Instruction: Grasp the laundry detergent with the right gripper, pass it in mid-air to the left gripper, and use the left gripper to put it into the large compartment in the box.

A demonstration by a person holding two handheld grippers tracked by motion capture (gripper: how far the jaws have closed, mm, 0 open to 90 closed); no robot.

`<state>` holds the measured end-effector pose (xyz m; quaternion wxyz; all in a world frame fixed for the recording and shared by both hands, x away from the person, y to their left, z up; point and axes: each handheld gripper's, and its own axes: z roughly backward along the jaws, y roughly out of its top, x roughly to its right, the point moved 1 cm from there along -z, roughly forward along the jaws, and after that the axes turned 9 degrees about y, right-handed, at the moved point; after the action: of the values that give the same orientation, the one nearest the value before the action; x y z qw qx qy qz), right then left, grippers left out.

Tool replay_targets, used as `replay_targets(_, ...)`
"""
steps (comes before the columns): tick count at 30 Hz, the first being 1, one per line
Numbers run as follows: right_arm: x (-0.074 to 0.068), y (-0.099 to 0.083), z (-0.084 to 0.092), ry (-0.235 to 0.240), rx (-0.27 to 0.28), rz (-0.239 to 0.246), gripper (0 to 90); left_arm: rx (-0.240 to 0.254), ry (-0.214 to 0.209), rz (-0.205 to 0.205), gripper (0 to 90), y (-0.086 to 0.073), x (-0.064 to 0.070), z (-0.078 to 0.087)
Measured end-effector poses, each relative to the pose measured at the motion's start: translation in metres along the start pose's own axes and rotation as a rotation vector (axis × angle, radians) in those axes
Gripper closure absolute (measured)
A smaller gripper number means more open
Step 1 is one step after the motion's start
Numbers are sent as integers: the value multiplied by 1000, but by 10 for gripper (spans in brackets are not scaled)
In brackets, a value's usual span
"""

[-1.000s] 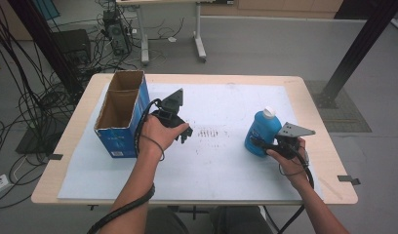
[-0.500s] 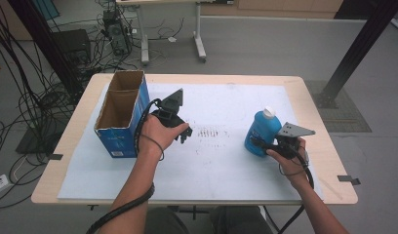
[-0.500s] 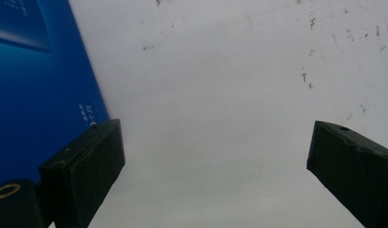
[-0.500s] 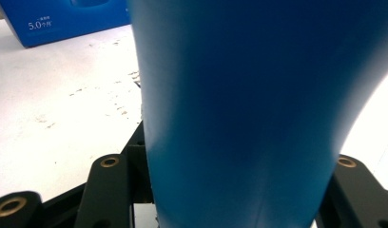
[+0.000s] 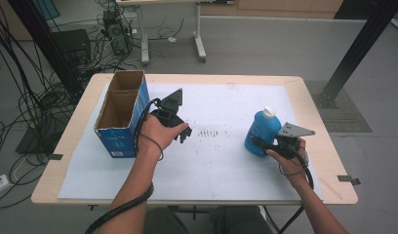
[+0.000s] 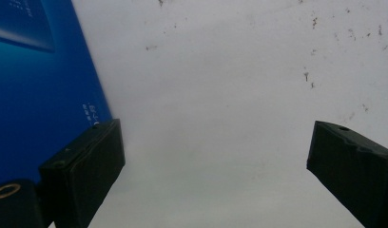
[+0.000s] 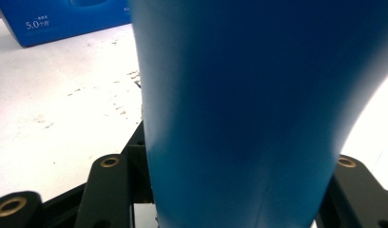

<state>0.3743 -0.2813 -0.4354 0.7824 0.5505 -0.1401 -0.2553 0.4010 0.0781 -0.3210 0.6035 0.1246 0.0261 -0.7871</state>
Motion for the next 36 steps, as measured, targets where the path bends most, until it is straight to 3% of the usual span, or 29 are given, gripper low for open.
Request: replay_targets(36,-2,3,-1,-13,-18,-9,449,12,-3,-10,56,-1,-2,7)
